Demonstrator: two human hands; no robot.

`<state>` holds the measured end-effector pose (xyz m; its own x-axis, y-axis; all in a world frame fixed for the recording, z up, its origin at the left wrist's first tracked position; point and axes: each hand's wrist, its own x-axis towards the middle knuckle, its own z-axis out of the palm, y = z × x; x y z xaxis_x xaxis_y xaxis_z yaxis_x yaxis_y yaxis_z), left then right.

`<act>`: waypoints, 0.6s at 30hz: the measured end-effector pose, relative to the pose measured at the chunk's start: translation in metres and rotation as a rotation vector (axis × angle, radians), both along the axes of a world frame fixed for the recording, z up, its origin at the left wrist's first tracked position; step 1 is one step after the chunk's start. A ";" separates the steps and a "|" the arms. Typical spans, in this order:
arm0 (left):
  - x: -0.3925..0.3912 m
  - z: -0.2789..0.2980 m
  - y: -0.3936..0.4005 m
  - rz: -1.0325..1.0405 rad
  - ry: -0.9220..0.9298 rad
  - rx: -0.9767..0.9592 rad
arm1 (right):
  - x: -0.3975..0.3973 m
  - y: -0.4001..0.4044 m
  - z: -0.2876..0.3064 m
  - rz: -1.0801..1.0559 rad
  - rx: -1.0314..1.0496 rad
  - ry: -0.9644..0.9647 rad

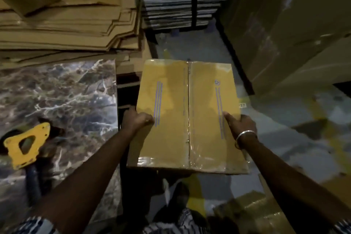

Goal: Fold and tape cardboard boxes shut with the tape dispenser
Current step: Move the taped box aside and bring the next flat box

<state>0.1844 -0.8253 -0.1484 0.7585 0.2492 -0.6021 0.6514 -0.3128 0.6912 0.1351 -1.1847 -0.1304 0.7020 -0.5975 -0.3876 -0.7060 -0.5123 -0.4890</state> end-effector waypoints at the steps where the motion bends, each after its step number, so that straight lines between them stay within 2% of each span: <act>1: -0.003 -0.051 0.013 0.020 0.040 -0.009 | -0.002 0.001 -0.014 0.021 0.004 0.024; 3: -0.018 -0.102 0.023 0.063 0.071 0.019 | -0.006 0.002 -0.042 0.067 0.036 0.076; 4: -0.028 -0.105 0.021 0.056 0.082 0.063 | -0.007 0.002 -0.058 0.090 0.053 0.103; 6: -0.050 -0.063 0.001 0.010 0.076 0.156 | -0.005 0.002 -0.082 0.137 0.085 0.151; 7: -0.056 -0.064 -0.001 -0.003 0.081 0.192 | -0.003 0.002 -0.093 0.157 0.099 0.172; 18: -0.079 -0.138 -0.002 0.056 0.060 0.304 | 0.000 0.006 -0.191 0.200 0.284 0.253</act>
